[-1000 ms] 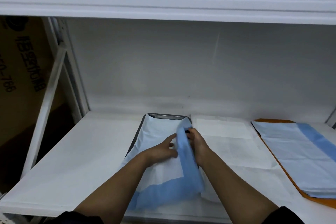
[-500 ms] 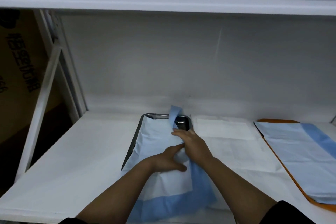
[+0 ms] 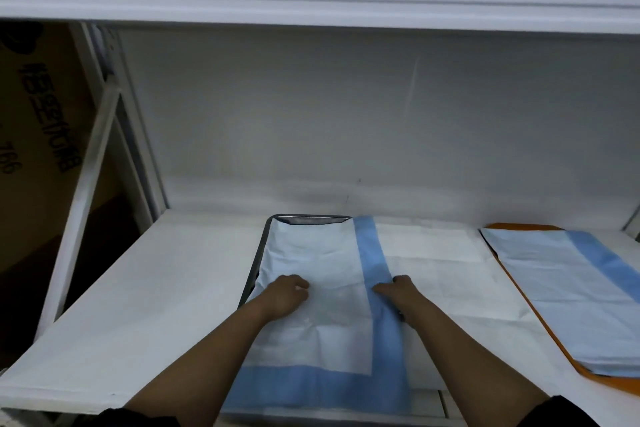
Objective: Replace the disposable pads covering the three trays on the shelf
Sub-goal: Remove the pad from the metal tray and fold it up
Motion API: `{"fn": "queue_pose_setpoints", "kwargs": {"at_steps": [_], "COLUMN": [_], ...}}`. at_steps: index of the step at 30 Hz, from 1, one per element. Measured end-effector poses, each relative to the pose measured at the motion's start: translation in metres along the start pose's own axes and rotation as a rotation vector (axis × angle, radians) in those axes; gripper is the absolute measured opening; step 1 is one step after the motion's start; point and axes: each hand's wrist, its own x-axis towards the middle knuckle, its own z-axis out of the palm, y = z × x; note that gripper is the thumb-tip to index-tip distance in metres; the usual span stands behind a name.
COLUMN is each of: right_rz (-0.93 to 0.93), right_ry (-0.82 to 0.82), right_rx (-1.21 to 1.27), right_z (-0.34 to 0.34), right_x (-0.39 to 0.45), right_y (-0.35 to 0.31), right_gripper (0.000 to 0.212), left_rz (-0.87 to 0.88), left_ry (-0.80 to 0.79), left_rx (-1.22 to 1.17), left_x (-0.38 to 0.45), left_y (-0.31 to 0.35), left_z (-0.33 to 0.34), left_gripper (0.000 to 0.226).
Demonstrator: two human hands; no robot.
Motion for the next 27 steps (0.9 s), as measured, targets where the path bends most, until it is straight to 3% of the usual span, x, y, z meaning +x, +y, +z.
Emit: {"fn": "queue_pose_setpoints", "kwargs": {"at_steps": [4,8,11,15,18,22,25,27], "right_rz": [0.013,-0.083,-0.199,-0.185,-0.175,-0.255,-0.265,-0.242], "right_ry": [-0.157,-0.151,-0.042,-0.111,-0.135,-0.203,-0.297,-0.385], "right_rx": [-0.074,-0.061,0.039,0.158,-0.063,-0.139,0.023,0.155], "right_z": [-0.009,-0.015,-0.012,-0.01,-0.013,-0.023,-0.032,-0.034], "right_x": [-0.019,-0.028,-0.034,-0.046,-0.054,-0.066,-0.073,-0.075], "right_y": [0.006,0.013,0.018,0.021,0.019,0.009,0.0,-0.006], "right_gripper": [0.054,0.044,0.067,0.089,0.098,0.075,0.033,0.022], "left_rz": [-0.135,-0.206,-0.178,-0.12,-0.091,-0.019,0.047,0.077], "left_ry": [0.154,0.103,0.057,-0.004,-0.049,-0.091,-0.115,-0.127], "left_rx": [0.319,0.403,0.455,0.551,0.583,0.517,0.423,0.284], "left_x": [-0.012,-0.028,-0.033,-0.034,-0.031,-0.025,-0.025,-0.026], "left_y": [-0.028,-0.043,-0.045,-0.04,-0.033,-0.025,-0.021,-0.016], "left_z": [-0.013,-0.015,-0.015,-0.014,-0.011,-0.007,-0.007,-0.009], "left_gripper": [0.05,0.061,0.064,0.066,0.069,0.071,0.066,0.057]}}
